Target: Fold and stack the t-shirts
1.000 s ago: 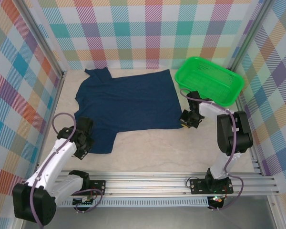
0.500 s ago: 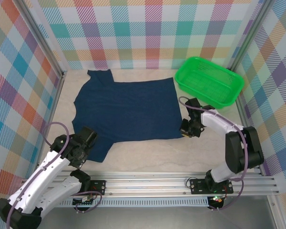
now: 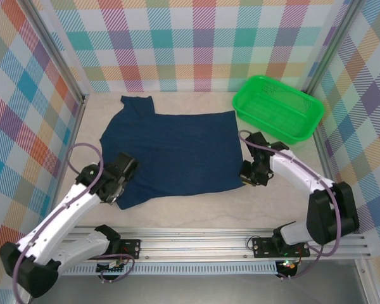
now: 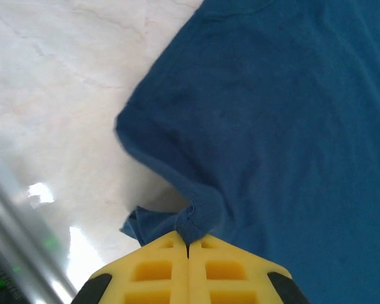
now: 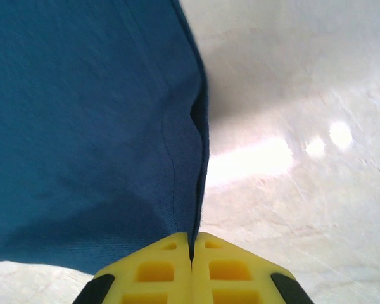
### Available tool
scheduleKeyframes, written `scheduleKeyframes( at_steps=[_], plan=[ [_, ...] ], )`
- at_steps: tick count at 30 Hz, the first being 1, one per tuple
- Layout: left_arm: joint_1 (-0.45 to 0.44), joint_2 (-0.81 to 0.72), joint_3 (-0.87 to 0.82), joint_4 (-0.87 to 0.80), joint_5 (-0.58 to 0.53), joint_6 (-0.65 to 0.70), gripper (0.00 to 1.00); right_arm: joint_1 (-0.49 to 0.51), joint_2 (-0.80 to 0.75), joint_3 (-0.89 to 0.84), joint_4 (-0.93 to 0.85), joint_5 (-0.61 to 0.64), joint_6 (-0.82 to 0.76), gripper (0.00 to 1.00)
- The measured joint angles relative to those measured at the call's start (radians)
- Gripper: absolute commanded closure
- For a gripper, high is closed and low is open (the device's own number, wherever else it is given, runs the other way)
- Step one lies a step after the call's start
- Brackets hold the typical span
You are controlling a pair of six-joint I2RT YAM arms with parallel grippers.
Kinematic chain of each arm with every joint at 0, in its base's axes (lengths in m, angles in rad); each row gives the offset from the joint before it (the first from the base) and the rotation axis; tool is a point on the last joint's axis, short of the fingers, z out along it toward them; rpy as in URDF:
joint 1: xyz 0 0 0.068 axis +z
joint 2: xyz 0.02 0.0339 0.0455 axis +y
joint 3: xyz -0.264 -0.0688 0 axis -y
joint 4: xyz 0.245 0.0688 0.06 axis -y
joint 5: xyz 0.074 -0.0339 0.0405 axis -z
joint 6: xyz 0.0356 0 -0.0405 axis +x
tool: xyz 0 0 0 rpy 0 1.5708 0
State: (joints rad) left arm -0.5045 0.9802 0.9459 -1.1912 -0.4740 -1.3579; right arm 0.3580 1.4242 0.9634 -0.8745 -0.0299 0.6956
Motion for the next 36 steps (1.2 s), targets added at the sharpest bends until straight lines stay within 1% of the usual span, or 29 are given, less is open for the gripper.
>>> scheduleKeyframes(
  at_steps=[4, 7, 13, 16, 21, 26, 36],
  plan=[
    [0.137, 0.111, 0.039, 0.151, 0.084, 0.165, 1.00, -0.019, 0.097, 0.101, 0.005, 0.000, -0.003, 1.00],
    [0.204, 0.183, 0.103, 0.231, 0.132, 0.265, 1.00, -0.029, 0.156, 0.172, 0.005, 0.000, -0.004, 1.00],
    [0.280, 0.312, 0.237, 0.333, 0.200, 0.424, 1.00, -0.052, 0.246, 0.285, 0.001, 0.001, -0.016, 1.00],
    [0.312, 0.378, 0.290, 0.362, 0.216, 0.480, 1.00, -0.066, 0.285, 0.330, -0.006, 0.005, -0.024, 1.00],
    [0.366, 0.465, 0.360, 0.385, 0.219, 0.544, 1.00, -0.092, 0.354, 0.394, -0.010, 0.010, -0.031, 1.00],
    [0.391, 0.518, 0.414, 0.391, 0.208, 0.583, 1.00, -0.105, 0.414, 0.449, -0.011, 0.012, -0.031, 1.00],
    [0.441, 0.547, 0.432, 0.403, 0.161, 0.612, 1.00, -0.111, 0.491, 0.544, -0.011, 0.011, -0.031, 1.00]
  ],
)
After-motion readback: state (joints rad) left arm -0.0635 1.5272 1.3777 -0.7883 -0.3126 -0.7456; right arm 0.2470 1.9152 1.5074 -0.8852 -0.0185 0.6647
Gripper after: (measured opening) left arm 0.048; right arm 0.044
